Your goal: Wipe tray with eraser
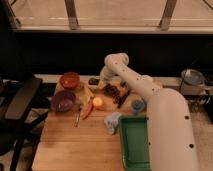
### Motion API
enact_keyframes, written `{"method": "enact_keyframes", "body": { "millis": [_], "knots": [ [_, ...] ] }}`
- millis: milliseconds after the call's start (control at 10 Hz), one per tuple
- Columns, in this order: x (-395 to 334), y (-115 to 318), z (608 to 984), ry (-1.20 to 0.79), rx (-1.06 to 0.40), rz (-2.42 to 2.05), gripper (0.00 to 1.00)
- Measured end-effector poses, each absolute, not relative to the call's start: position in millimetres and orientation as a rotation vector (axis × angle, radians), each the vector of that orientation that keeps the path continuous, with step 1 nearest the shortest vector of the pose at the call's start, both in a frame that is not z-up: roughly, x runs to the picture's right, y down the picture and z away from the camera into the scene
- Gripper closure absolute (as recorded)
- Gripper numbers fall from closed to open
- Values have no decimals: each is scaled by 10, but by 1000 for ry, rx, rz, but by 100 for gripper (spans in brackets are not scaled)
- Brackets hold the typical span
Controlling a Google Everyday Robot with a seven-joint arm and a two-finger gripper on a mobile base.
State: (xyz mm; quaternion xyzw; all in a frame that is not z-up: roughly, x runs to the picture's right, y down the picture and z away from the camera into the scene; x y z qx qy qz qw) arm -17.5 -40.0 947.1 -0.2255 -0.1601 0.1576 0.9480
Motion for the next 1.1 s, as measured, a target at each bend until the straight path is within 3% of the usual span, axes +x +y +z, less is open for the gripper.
{"method": "enact_keyframes", "body": {
  "millis": [600,800,1100],
  "knots": [
    [-26,-553,9112,-342,-402,321,100],
    [14,-557,9032,-335,-398,323,86],
    [90,-512,8921,-320,-400,327,55]
  ]
}}
